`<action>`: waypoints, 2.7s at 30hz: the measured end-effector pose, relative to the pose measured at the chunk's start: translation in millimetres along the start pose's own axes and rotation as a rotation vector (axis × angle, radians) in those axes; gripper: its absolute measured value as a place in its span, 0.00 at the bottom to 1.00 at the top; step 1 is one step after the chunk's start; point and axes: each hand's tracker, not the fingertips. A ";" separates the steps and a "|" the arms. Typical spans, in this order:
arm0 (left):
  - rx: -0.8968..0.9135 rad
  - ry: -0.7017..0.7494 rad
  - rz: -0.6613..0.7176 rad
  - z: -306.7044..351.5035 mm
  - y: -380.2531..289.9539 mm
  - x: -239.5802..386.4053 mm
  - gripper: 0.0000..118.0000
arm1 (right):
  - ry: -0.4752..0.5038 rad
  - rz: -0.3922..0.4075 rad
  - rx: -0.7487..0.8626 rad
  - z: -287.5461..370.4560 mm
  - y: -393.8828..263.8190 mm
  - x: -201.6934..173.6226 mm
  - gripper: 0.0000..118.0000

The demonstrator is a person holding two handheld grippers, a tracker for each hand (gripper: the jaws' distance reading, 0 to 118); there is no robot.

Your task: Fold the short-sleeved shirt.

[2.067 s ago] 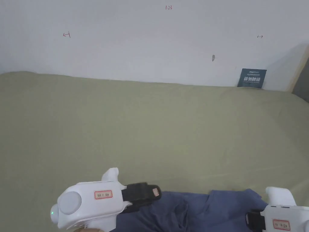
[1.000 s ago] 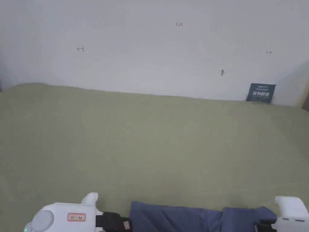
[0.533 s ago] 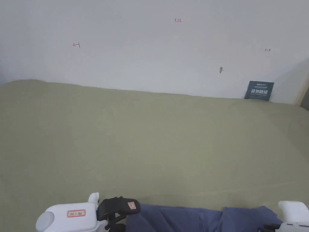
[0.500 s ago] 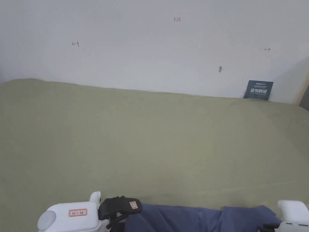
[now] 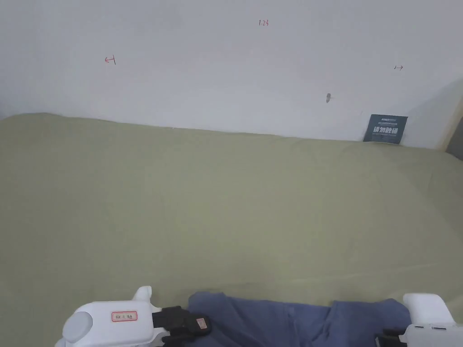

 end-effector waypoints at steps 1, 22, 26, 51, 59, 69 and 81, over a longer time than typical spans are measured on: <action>0.013 0.005 -0.020 7.1 1.6 3.6 0.07 | 0.000 0.001 0.001 0.7 0.8 -0.9 0.06; 0.196 0.306 -0.185 111.3 1.6 138.4 0.07 | 0.024 0.074 -0.015 -5.7 9.2 -17.8 0.06; 0.083 0.229 -0.277 39.5 1.6 169.4 0.08 | 0.022 0.061 0.004 2.2 9.2 -8.8 0.06; 0.049 0.005 -0.233 -45.0 -54.2 123.0 0.17 | 0.023 0.021 -0.009 5.4 -1.9 13.8 0.06; -0.191 0.057 -0.213 -128.0 -104.2 93.3 0.08 | 0.038 0.006 0.028 16.7 1.4 9.4 0.06; -0.191 -0.013 -0.266 -128.8 -114.5 110.3 0.01 | 0.031 0.007 0.019 17.8 2.4 12.0 0.06; 0.119 0.061 -0.291 72.4 -21.5 69.8 0.01 | 0.193 0.069 -0.033 -36.5 40.5 -88.0 0.06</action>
